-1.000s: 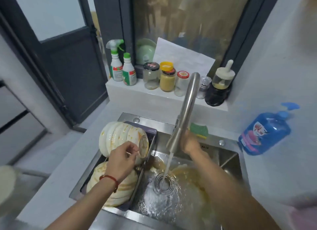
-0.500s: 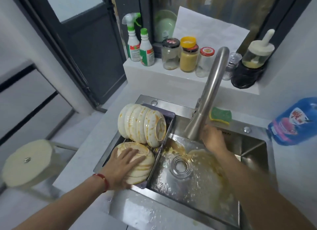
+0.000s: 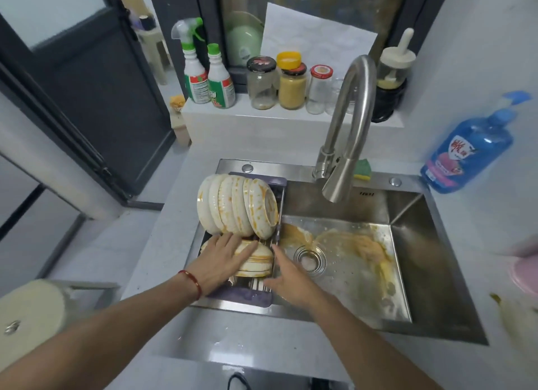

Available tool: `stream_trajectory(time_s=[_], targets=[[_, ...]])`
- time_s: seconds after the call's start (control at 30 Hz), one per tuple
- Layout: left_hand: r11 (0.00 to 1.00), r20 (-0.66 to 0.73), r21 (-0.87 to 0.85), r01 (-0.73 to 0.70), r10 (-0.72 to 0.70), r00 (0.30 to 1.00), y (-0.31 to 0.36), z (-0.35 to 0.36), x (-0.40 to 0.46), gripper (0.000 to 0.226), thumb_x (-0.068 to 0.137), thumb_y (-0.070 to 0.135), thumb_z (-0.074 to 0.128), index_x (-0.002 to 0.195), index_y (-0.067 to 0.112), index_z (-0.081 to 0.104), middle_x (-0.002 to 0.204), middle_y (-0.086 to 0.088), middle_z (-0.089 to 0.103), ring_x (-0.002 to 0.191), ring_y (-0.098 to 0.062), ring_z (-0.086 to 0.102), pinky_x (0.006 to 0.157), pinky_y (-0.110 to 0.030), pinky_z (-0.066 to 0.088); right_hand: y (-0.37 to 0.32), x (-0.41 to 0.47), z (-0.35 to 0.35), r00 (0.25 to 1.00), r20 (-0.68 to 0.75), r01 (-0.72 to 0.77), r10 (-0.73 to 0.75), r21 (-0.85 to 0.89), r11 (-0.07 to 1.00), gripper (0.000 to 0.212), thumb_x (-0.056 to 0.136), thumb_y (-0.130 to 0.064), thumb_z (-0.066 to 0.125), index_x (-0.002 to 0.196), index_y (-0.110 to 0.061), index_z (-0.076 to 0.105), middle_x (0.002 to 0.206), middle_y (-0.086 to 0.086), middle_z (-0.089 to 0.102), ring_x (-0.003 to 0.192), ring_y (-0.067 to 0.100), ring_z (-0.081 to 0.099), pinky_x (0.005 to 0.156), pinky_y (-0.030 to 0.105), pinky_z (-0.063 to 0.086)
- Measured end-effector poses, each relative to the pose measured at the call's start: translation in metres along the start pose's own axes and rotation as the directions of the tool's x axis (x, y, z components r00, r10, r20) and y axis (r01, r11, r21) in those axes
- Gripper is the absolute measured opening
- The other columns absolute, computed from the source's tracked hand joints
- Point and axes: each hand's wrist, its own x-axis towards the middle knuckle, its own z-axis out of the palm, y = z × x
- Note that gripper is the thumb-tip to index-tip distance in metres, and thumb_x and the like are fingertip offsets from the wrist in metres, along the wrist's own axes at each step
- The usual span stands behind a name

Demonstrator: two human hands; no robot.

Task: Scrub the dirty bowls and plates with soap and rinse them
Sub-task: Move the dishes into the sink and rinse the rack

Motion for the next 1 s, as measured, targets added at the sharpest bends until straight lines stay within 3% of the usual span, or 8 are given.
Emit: stream_trajectory(time_s=[0.1, 0.27, 0.33, 0.43, 0.6, 0.7, 0.83, 1.0], targets=[[0.998, -0.084, -0.034, -0.051, 0.048, 0.995, -0.004, -0.005, 0.001, 0.075, 0.078, 0.01, 0.08, 0.147, 0.011, 0.049, 0.117, -0.019, 0.057, 0.099, -0.035, 0.06, 0.081, -0.051, 0.057, -0.008, 0.006, 0.018, 0.997, -0.069, -0.015, 0.017, 0.031, 0.999, 0.102, 0.083, -0.024, 0.077, 0.155, -0.051, 0.01, 0.14, 0.0, 0.059, 0.118, 0.023, 0.064, 0.103, 0.042, 0.052], [0.994, -0.145, -0.079, -0.079, 0.067, 0.987, -0.001, -0.016, 0.003, 0.092, 0.067, 0.003, 0.085, 0.147, 0.014, 0.041, 0.122, -0.016, 0.053, 0.102, -0.032, 0.058, 0.078, -0.049, 0.057, 0.005, -0.008, 0.023, 0.982, -0.184, 0.081, -0.046, 0.191, 0.978, 0.089, 0.086, -0.019, 0.08, 0.147, -0.06, 0.03, 0.136, -0.009, 0.063, 0.119, 0.01, 0.065, 0.104, 0.042, 0.053], [0.989, -0.175, -0.125, -0.075, 0.052, 0.983, 0.008, -0.031, 0.015, 0.102, 0.058, -0.002, 0.087, 0.147, 0.015, 0.04, 0.119, -0.016, 0.056, 0.098, -0.031, 0.058, 0.073, -0.045, 0.058, 0.009, -0.025, 0.001, 0.951, -0.305, 0.133, -0.045, 0.274, 0.953, 0.075, 0.089, -0.011, 0.076, 0.149, -0.04, 0.041, 0.129, -0.011, 0.067, 0.109, 0.003, 0.069, 0.098, 0.032, 0.056], [0.979, -0.25, -0.198, -0.046, -0.005, 0.968, 0.016, -0.056, 0.023, 0.107, 0.054, -0.006, 0.087, 0.148, 0.014, 0.04, 0.119, -0.02, 0.057, 0.1, -0.033, 0.058, 0.073, -0.046, 0.058, 0.005, -0.045, -0.028, 0.883, -0.465, 0.204, -0.059, 0.268, 0.942, 0.063, 0.089, 0.005, 0.071, 0.126, -0.043, 0.052, 0.101, -0.02, 0.074, 0.083, -0.004, 0.07, 0.079, 0.014, 0.053], [0.868, -0.229, -0.497, 0.005, -0.137, 0.964, 0.094, -0.068, 0.098, 0.091, 0.067, 0.002, 0.081, 0.148, 0.013, 0.042, 0.119, -0.017, 0.054, 0.104, -0.033, 0.052, 0.084, -0.038, 0.046, 0.063, -0.062, -0.1, 0.793, -0.607, 0.153, 0.046, 0.273, 0.95, 0.052, 0.089, 0.003, 0.067, 0.109, -0.045, 0.063, 0.101, -0.02, 0.075, 0.098, 0.005, 0.072, 0.085, 0.024, 0.056], [0.52, 0.045, -0.811, 0.27, -0.404, 0.914, 0.136, -0.053, 0.167, 0.065, 0.081, 0.004, 0.07, 0.143, 0.013, 0.051, 0.123, -0.015, 0.061, 0.114, -0.033, 0.055, 0.098, -0.035, 0.045, 0.102, -0.067, -0.143, 0.744, -0.654, 0.088, 0.135, 0.296, 0.951, 0.029, 0.094, -0.011, 0.07, 0.111, -0.035, 0.068, 0.103, -0.013, 0.073, 0.097, 0.009, 0.07, 0.086, 0.032, 0.058], [-0.247, 0.65, -0.749, 0.615, -0.456, 0.608, 0.177, 0.017, 0.253, 0.05, 0.081, 0.013, 0.068, 0.131, 0.009, 0.061, 0.113, -0.007, 0.07, 0.107, -0.027, 0.066, 0.101, -0.044, 0.056, 0.154, -0.072, -0.185, 0.742, -0.628, -0.048, 0.234, 0.298, 0.953, 0.022, 0.094, -0.005, 0.065, 0.109, -0.02, 0.069, 0.1, -0.011, 0.071, 0.095, 0.004, 0.068, 0.076, 0.012, 0.051], [-0.645, 0.842, -0.531, 0.549, -0.333, 0.424, 0.231, 0.078, 0.32, 0.045, 0.084, -0.003, 0.059, 0.127, -0.008, 0.052, 0.115, -0.022, 0.069, 0.107, -0.039, 0.07, 0.093, -0.051, 0.06, 0.199, -0.08, -0.21, 0.835, -0.497, -0.118, 0.239, 0.261, 0.958, 0.029, 0.097, -0.006, 0.063, 0.118, -0.026, 0.07, 0.107, -0.012, 0.072, 0.093, 0.001, 0.069, 0.079, 0.018, 0.057]])
